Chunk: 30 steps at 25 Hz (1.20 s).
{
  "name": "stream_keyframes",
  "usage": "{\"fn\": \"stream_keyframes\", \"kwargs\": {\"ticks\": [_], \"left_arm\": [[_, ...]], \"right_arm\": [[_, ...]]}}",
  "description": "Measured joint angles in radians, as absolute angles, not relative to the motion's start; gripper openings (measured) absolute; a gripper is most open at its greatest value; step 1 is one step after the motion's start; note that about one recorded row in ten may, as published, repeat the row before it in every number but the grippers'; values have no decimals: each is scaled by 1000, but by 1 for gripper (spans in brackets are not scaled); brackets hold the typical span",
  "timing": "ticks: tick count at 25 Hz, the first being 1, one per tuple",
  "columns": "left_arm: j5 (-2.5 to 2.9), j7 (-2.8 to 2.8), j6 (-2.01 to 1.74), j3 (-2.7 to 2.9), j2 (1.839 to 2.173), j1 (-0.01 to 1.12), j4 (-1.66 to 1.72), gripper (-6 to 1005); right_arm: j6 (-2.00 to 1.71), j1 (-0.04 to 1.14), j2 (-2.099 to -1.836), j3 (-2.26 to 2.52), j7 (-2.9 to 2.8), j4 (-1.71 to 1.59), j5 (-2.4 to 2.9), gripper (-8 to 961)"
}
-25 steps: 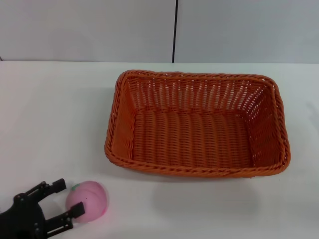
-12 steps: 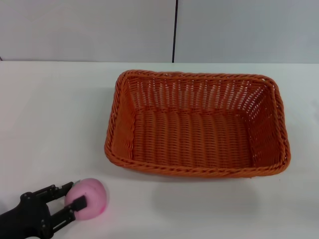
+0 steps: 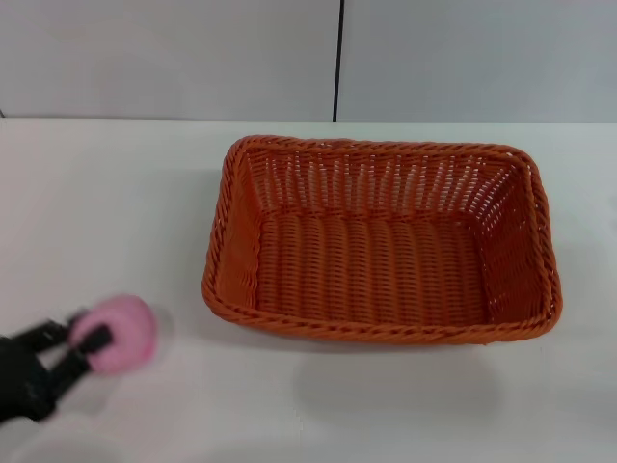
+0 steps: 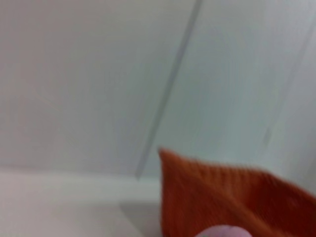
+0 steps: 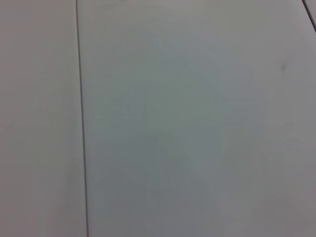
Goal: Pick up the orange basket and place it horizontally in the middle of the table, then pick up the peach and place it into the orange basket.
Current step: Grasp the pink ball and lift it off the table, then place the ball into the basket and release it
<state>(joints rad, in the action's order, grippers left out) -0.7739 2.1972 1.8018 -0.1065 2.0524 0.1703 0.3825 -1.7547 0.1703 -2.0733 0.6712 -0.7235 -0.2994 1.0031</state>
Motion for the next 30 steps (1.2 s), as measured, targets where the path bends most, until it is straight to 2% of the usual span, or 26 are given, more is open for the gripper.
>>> {"fn": "stream_keyframes", "kwargs": {"ticks": [5, 9, 17, 21, 26, 30], "left_arm": [[-776, 2197, 1926, -259, 2043, 206, 385, 310], [-774, 2203, 1969, -269, 2060, 287, 360, 276], [-762, 2301, 1811, -155, 2069, 470, 82, 203], [-762, 2329, 1768, -136, 2069, 489, 43, 156], [-766, 2404, 1569, -127, 2071, 510, -99, 149], [-764, 2403, 1527, -130, 2071, 506, -123, 228]], "right_arm": [[-1755, 171, -2073, 665, -722, -297, 1003, 492], [-1755, 177, -2072, 665, -722, -297, 1003, 492], [-1753, 184, -2072, 662, -722, -298, 1003, 492], [-1752, 184, -2072, 655, -721, -298, 1003, 493], [-1752, 180, -2072, 653, -721, -297, 1003, 493], [-1742, 182, -2072, 653, -721, -296, 1003, 493]]}}
